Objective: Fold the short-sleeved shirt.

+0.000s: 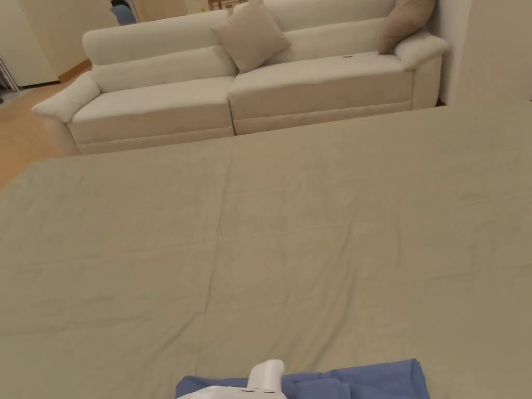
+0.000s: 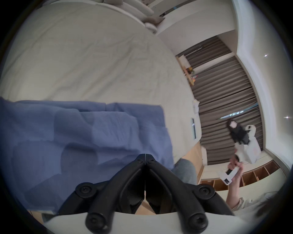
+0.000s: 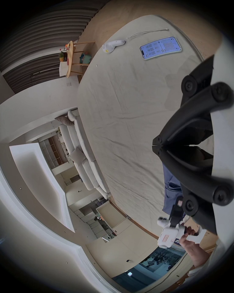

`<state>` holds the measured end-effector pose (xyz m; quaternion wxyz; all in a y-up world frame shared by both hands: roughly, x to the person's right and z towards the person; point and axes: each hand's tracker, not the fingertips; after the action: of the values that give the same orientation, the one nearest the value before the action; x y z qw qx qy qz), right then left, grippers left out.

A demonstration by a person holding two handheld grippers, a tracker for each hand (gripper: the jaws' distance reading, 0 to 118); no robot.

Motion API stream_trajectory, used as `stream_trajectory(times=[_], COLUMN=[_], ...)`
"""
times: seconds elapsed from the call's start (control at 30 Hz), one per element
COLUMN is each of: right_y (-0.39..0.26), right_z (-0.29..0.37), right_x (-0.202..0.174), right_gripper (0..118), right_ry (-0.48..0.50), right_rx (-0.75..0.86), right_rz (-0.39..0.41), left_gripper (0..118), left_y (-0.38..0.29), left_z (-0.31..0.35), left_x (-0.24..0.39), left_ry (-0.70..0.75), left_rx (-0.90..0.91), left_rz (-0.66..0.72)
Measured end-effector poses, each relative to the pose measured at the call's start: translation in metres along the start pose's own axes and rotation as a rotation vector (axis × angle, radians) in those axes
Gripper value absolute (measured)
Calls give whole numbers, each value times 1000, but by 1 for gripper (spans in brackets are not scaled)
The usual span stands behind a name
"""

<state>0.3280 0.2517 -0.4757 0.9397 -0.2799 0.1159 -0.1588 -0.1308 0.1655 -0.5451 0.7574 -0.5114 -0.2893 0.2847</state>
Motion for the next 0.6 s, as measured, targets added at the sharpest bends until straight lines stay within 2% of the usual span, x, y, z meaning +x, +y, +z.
stream_trajectory(times=[0.1, 0.27, 0.37, 0.4, 0.43, 0.47, 0.5, 0.53, 0.6], right_y=[6, 14, 15, 15, 15, 15, 14, 14, 13], right_z=[2, 7, 6, 5, 3, 1, 0, -1, -2], right_x=[-1, -3, -6, -7, -8, -10, -12, -14, -19], right_gripper=[0, 0, 0, 0, 0, 0, 0, 0, 0], right_ry=[7, -1, -15, -18, -21, -22, -23, -28, -33], right_rx=[8, 30, 32, 27, 21, 16, 11, 7, 0], right_rz=[7, 16, 16, 16, 15, 12, 10, 9, 21], left_gripper=[0, 0, 0, 10, 45, 105, 116, 116, 116], left_y=[4, 25, 26, 27, 27, 26, 25, 25, 21], left_z=[59, 141, 158, 157, 155, 152, 148, 140, 123], left_x=[-15, -86, -126, -133, -143, -149, -154, -160, -177], left_ry=[64, 148, 56, 22, -17, -13, 22, 28, 75], left_rx=[105, 205, 172, 149, 137, 130, 112, 80, 90], left_rz=[8, 173, 272, 292, 308, 314, 317, 297, 340])
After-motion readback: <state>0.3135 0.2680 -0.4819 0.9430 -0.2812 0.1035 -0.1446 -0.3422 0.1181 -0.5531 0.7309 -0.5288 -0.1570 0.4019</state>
